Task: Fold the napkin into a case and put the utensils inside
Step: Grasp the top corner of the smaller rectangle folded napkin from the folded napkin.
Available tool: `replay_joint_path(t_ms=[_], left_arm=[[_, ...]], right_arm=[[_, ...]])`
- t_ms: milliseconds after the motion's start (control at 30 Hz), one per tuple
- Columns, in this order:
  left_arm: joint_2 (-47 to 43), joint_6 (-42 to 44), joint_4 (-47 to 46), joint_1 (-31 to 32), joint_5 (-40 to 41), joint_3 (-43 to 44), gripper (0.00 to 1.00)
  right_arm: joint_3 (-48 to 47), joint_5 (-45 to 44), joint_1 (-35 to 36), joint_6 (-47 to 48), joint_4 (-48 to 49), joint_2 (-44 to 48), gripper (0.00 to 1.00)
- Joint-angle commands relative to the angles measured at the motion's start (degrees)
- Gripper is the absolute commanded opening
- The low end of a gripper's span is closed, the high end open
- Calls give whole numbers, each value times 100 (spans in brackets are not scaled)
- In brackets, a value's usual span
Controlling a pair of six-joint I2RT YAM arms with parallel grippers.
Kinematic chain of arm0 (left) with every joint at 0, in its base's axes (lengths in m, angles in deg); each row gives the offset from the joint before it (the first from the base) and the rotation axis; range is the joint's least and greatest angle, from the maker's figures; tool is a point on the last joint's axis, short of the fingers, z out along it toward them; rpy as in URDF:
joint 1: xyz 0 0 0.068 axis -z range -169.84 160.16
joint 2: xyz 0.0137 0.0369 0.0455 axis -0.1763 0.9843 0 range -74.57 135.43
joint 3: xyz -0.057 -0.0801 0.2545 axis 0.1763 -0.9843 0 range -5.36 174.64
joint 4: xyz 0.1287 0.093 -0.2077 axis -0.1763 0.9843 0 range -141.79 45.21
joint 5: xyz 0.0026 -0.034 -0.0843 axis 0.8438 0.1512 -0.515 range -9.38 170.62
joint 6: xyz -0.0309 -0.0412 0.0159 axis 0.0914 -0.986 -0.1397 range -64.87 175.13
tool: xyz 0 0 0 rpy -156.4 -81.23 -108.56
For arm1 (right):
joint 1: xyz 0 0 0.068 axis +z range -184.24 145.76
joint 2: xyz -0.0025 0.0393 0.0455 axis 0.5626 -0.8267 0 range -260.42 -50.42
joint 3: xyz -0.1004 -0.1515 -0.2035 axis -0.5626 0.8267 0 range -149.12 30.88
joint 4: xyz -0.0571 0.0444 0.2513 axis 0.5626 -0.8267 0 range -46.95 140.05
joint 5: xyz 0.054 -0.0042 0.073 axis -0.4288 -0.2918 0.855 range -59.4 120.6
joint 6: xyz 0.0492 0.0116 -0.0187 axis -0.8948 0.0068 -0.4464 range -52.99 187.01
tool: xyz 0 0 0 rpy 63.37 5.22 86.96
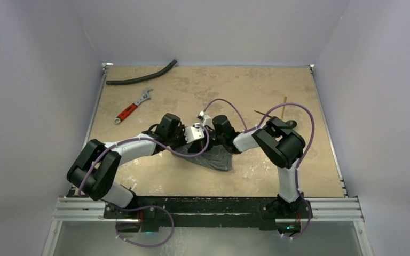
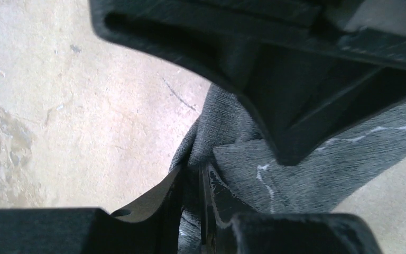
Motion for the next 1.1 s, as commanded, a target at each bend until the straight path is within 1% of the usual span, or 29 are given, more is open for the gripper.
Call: replay_joint_path(t_ms=[0,100,200,333,500,633,800,1067], left_arm=[[-216,-61,273,-53,263,187,17],[-249,-451,810,-164,161,545,17],[-260,-886,1065,-167,81,810,18],[-303,-1237,1393,-167,-127,1042,19],[-365,-1445,1551,-168,-221,995,20],[-423,-1718,1681,-168,-119,871,22],[-455,-1983,1664,-167,-8,698,26],[-394,-2050,1147,-227,251,354,26]], right_arm=[[130,335,75,137,-887,-80,0],[143,286,65,107,-907,-80,0],[111,253,66,113,-931,-85,0],[66,88,71,163,-1059,-6,0],[29,-40,65,187,-1105,37,0],[29,-77,65,185,-1109,60,0],[-31,-75,65,175,-1131,69,0],[3,-75,65,146,-1090,75,0]])
